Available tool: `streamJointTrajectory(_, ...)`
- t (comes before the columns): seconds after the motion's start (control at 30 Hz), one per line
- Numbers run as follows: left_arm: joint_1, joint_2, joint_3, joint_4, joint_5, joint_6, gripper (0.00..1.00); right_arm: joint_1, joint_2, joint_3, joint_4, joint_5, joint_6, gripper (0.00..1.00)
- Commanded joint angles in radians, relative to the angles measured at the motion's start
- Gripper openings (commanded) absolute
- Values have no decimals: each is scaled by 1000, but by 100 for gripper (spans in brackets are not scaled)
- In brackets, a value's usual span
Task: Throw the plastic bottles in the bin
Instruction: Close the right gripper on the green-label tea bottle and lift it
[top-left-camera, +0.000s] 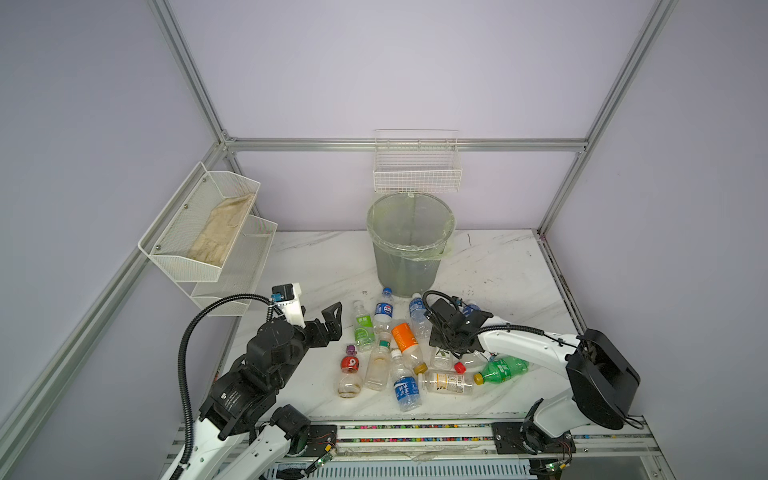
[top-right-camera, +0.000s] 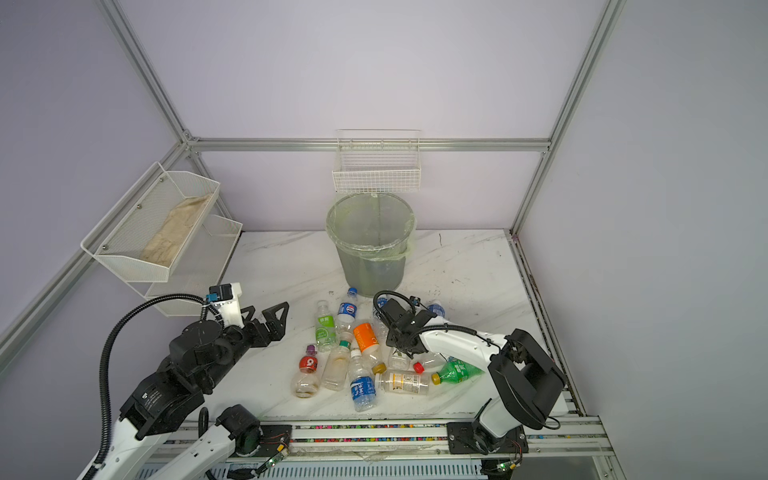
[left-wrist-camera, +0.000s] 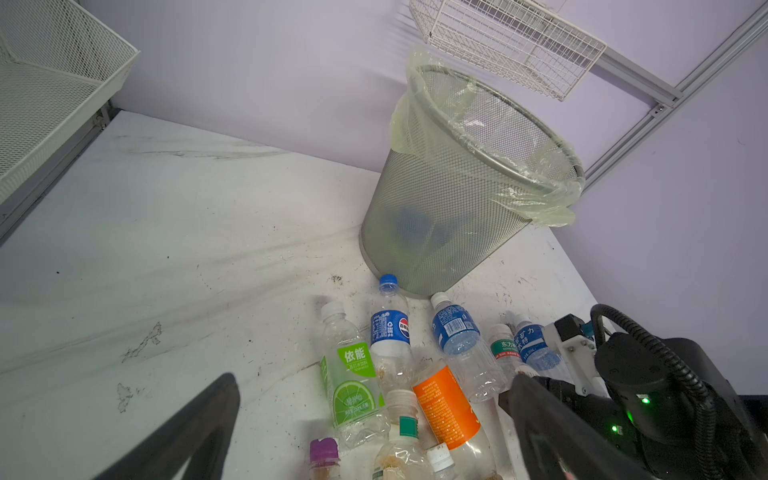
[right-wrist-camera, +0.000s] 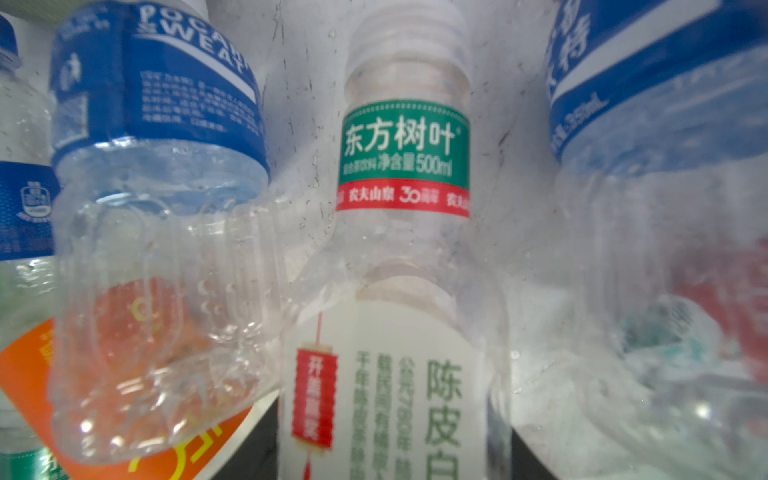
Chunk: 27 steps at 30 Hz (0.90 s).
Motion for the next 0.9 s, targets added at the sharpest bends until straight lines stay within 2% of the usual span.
streamJointTrajectory(0.0, -5, -10, -32, 2, -14, -20, 100, 5, -31, -8, -2, 28, 21, 28)
streamJointTrajectory(0.13, -4, -10, -30, 3, -14, -21, 99, 4, -58, -2, -13, 43, 25, 17)
streamJointTrajectory(0.23, -5, -9, -28, 1, -13, -23, 100, 5, -94, 7, -26, 58, 30, 14)
streamJointTrajectory(0.27, -4, -10, -28, 1, -12, -23, 100, 5, -109, 10, -30, 64, 33, 10)
streamJointTrajectory(0.53, -4, -16, -27, -1, -14, -23, 100, 5, -266, 48, -39, 126, 12, 10)
streamJointTrajectory(0.87, -5, -27, -33, -8, -13, -23, 100, 5, -557, 97, -80, 344, -29, 10)
